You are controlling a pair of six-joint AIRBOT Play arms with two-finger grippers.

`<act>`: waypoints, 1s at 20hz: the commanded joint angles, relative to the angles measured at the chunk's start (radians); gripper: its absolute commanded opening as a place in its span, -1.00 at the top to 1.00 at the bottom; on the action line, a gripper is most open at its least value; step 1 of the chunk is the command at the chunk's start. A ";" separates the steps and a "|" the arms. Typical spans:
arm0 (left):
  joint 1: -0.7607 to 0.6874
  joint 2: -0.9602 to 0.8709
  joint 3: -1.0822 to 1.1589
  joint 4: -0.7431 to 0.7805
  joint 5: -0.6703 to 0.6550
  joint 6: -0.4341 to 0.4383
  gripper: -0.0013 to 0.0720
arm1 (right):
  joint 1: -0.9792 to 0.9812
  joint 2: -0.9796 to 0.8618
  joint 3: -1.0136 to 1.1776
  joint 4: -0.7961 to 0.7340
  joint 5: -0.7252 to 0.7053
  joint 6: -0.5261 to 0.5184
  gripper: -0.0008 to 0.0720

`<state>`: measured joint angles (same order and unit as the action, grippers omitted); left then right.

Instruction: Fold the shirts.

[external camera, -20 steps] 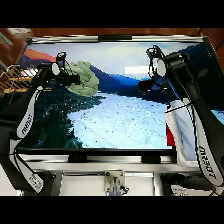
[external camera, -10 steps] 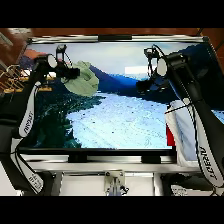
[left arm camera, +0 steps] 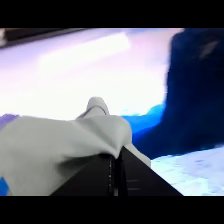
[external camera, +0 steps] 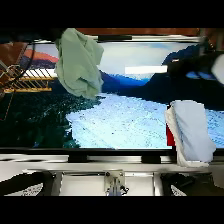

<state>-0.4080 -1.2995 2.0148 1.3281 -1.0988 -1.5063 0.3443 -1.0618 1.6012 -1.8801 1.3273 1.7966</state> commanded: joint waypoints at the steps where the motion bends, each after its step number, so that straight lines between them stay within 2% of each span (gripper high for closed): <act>1: -0.141 0.136 -0.055 -0.001 -0.066 -0.087 0.87 | 0.000 0.164 0.000 -0.039 0.038 0.051 -0.64; 4: -0.250 0.126 -0.184 0.003 -0.114 -0.107 0.87 | 0.000 0.192 -0.001 -0.038 0.156 0.048 -0.64; 8: -0.303 0.126 -0.467 0.095 -0.112 -0.224 0.87 | 0.000 0.192 -0.099 0.049 0.266 0.045 -0.64; 11: -0.301 0.126 -0.685 0.203 -0.110 -0.327 0.87 | 0.001 0.192 -0.301 0.173 0.214 0.043 -0.64; 14: -0.301 0.128 -0.768 0.209 -0.114 -0.350 0.86 | 0.000 0.192 -0.519 0.341 0.076 0.029 -0.65; 15: -0.294 0.132 -0.760 0.207 -0.119 -0.350 0.85 | 0.000 0.192 -0.571 0.394 0.047 0.011 -0.84; 16: -0.284 0.141 -0.748 0.206 -0.133 -0.347 0.45 | 0.000 0.192 -0.599 0.420 0.040 -0.004 -0.87; 17: -0.265 0.152 -0.734 0.209 -0.154 -0.346 -0.35 | -0.001 0.192 -0.608 0.421 0.048 -0.014 -0.87; 18: -0.237 0.166 -0.723 0.210 -0.182 -0.333 -0.75 | -0.001 0.192 -0.608 0.410 0.058 -0.024 -0.87; 20: -0.141 0.202 -0.719 0.209 -0.275 -0.259 -0.74 | -0.001 0.190 -0.608 0.364 0.084 -0.030 -0.87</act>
<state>-0.6323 -1.1320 1.2972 1.5272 -1.2705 -1.8233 0.3439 -0.8707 1.0351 -1.5299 1.4063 1.7908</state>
